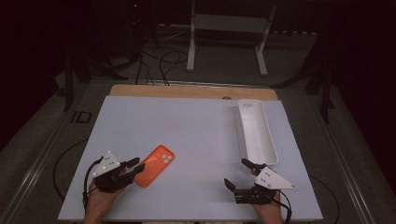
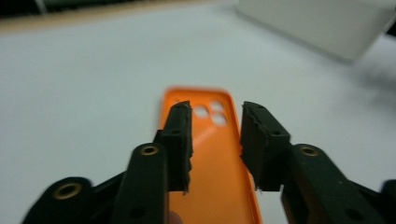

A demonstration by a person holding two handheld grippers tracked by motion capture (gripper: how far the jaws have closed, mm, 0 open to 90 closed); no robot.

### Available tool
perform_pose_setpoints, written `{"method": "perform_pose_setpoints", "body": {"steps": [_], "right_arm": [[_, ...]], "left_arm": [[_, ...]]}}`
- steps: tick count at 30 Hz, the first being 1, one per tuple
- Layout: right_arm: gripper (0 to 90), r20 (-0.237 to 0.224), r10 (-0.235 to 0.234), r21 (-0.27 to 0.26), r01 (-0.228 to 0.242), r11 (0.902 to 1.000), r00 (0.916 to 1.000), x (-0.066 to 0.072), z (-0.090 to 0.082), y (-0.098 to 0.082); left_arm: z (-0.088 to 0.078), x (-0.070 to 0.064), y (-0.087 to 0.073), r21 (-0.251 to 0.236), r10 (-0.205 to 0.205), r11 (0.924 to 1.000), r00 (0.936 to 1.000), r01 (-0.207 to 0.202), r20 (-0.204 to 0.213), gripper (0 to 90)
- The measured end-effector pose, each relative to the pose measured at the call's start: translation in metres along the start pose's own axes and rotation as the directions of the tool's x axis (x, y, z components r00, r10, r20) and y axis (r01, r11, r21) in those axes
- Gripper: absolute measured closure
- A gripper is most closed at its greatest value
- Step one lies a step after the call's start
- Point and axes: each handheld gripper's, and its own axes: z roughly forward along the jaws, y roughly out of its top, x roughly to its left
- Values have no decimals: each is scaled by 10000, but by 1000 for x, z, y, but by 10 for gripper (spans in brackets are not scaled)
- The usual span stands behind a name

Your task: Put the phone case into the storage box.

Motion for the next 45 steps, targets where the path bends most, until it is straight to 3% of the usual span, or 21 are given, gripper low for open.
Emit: {"method": "perform_pose_setpoints", "body": {"steps": [5, 11, 17, 36, 45], "right_arm": [[87, 30, 13, -19, -13, 10000, 10000, -2, -1, 0], [86, 57, 94, -6, -94, 10000, 9999, -4, -3, 0], [86, 153, 187, -39, -186, 9998, 9997, -7, -5, 0], [86, 457, 253, -97, -249, 9996, 9986, -9, -11, -1], [86, 530, 266, -66, -262, 9996, 9982, -9, -10, -1]], "left_arm": [[-14, 4, 5, -824, -113, 9966, 9988, 74, -467, 433], [-21, 4, 7, -776, 223, 9965, 9932, -314, -1147, 197], [-26, 5, 9, -583, 216, 9978, 9869, -313, -1601, 39], [-30, 7, 10, -425, 273, 9985, 9857, -348, -1664, 0], [-26, 8, 11, 3, 337, 9994, 9854, -341, -1670, 0]]}}
